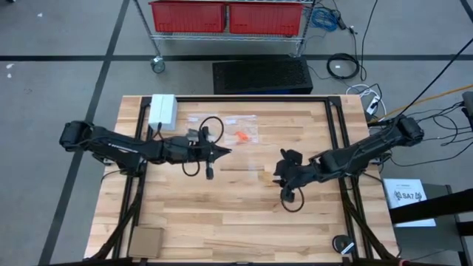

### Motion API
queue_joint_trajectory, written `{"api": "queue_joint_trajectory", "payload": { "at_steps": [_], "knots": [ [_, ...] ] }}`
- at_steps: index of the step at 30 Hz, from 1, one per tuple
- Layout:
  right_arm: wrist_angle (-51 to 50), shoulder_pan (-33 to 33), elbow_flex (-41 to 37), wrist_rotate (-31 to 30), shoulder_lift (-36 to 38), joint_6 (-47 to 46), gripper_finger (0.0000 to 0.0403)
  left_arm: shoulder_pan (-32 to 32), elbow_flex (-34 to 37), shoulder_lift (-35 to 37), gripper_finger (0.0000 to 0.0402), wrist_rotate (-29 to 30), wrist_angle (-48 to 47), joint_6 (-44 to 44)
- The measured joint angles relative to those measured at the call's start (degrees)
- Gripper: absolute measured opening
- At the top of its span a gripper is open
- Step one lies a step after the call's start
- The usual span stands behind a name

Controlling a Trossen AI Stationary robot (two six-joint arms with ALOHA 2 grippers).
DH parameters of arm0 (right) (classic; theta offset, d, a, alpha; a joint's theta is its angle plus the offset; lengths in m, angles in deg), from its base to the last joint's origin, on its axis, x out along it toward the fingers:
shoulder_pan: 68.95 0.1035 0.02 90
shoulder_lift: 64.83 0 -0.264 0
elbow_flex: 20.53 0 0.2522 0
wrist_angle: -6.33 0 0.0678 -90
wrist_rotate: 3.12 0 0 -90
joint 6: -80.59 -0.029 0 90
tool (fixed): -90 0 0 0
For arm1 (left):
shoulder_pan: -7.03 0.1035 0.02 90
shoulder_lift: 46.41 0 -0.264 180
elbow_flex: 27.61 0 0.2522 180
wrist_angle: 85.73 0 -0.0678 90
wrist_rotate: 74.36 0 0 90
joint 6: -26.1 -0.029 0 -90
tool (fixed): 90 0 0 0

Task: Sort rubber bands
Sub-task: Put the yellow rubber band into the bottom transparent zip bag

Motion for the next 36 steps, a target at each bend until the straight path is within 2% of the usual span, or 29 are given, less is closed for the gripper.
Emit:
{"api": "queue_joint_trajectory", "payload": {
  "at_steps": [4,12,18,24,27,30,32,36],
  "knots": [
    [-0.2,0.1,0.0,0.0,-3.9,-3.9,0.0149,0.0,0.0,1.7,0.0,2.5,-2.7,-0.4],
    [3.1,-2.0,0.0,-0.1,-17.9,-11.3,0.0228,0.0,0.0,2.8,0.0,2.7,-6.0,-0.4],
    [8.7,-4.5,0.0,-0.5,-24.8,-11.6,0.0244,0.0,0.0,2.8,0.0,2.7,-6.8,-0.4],
    [8.8,-6.3,0.2,-3.1,-28.4,-12.8,0.0245,0.0,0.0,2.8,0.0,2.7,-7.1,-0.4],
    [8.8,-6.5,0.2,-3.0,-29.2,-12.8,0.0234,0.0,0.0,2.8,0.0,2.7,-7.1,-0.4],
    [9.1,-6.5,0.2,-1.8,-29.5,-12.7,0.0199,0.0,0.0,2.8,0.0,2.7,-7.0,-0.4],
    [9.7,-6.6,0.2,-0.6,-29.7,-12.5,0.0161,0.0,0.0,2.8,0.0,2.7,-7.1,-0.4],
    [11.0,-6.1,0.2,0.6,-29.8,-9.6,0.006,0.0,0.0,2.8,0.0,2.7,-7.0,-0.4]
  ]
}}
